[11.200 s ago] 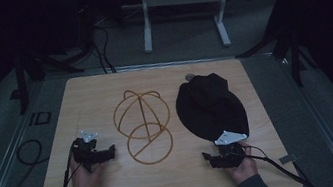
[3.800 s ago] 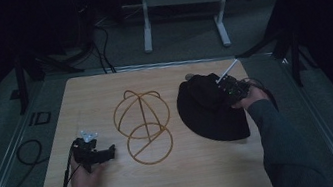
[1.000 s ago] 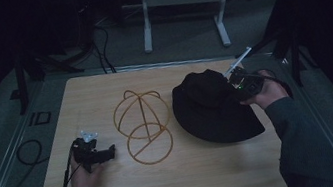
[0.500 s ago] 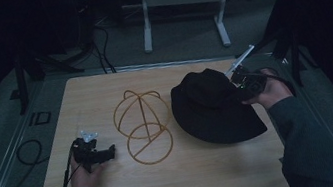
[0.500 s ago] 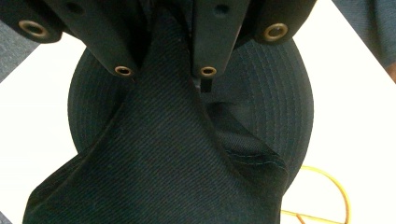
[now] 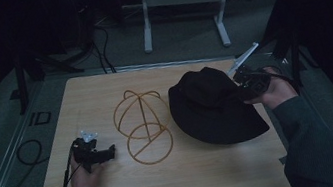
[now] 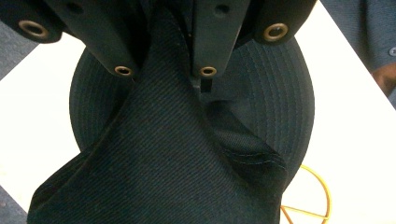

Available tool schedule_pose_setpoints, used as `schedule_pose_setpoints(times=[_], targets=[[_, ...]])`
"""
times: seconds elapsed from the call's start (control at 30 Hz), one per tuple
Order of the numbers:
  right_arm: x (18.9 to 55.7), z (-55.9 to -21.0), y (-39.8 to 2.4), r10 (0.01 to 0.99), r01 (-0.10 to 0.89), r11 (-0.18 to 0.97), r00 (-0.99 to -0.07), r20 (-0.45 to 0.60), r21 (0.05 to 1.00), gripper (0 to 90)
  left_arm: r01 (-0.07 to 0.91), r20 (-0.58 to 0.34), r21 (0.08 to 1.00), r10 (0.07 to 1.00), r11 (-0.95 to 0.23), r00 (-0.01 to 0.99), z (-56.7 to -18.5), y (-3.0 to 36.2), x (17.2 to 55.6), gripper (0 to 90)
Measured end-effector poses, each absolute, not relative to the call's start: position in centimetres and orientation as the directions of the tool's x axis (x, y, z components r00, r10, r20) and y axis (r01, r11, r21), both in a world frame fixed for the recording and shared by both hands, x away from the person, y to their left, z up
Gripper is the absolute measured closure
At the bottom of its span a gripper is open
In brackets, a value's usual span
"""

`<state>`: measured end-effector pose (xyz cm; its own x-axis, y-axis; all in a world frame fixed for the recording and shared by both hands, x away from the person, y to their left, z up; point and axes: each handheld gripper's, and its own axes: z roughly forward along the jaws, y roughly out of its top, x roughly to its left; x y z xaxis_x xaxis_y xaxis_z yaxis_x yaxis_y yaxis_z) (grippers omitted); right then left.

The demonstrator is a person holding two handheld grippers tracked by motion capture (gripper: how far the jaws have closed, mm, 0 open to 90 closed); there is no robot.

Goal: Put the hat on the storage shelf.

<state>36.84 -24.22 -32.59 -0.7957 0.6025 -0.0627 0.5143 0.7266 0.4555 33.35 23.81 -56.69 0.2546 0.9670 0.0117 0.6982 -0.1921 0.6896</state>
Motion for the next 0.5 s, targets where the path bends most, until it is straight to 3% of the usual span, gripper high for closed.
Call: schedule_pose_setpoints(times=[0.5], targets=[[35.9,-30.3,-24.9,0.576,0.469,0.723,-0.815,-0.068,0.507,85.8,0.698,0.011,0.69,0.967,-0.191,0.254,-56.7,23.8,33.3,1.5]])
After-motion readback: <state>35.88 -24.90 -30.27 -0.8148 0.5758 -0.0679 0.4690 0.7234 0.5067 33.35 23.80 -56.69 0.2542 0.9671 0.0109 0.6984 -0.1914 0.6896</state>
